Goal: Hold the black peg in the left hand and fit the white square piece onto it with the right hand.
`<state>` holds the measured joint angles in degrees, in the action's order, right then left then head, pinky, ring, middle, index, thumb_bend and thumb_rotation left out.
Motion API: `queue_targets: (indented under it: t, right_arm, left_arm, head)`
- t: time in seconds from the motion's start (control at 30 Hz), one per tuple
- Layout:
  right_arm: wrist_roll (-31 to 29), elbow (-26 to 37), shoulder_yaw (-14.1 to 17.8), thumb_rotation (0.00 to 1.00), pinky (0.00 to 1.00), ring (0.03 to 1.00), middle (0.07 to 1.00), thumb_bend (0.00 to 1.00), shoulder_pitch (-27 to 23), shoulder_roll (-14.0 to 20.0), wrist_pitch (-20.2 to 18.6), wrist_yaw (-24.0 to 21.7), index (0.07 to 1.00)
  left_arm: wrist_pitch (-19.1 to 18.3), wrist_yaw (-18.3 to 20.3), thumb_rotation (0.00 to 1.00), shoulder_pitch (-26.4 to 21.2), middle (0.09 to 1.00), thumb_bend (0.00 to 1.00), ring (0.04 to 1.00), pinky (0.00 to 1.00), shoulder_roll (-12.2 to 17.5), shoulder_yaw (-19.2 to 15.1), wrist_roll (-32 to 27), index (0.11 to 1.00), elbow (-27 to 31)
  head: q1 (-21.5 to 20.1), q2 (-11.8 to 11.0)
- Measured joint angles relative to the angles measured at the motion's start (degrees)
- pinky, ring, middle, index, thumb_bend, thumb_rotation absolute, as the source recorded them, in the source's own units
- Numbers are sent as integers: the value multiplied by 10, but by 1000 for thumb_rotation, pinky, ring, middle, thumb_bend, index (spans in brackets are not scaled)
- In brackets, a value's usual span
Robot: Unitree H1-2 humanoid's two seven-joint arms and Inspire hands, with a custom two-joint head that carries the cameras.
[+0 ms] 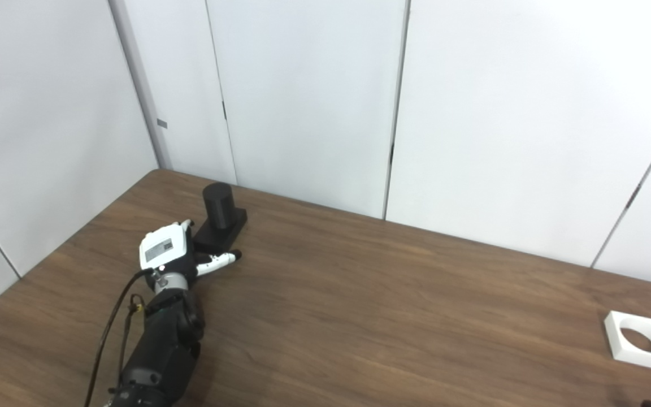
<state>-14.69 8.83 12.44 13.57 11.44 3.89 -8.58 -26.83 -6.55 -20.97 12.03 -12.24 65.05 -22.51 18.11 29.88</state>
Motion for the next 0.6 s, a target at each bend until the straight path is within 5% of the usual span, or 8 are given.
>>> queue_targets:
  t: [0.3,0.6]
  right_arm:
    - [-22,0,-3,896,954,993,965,757,3,4,5,-25,1000]
    - [-43,-3,-2,886,938,976,949,756,1,5,7,-32,991]
  left_arm:
    - [0,-19,732,-11,937,915,968,1000,14,10,-14,849,-34]
    - [0,-35,722,-31,925,911,960,992,34,25,-19,830,-73]
  head:
    - [-2,4]
    - [-6,4]
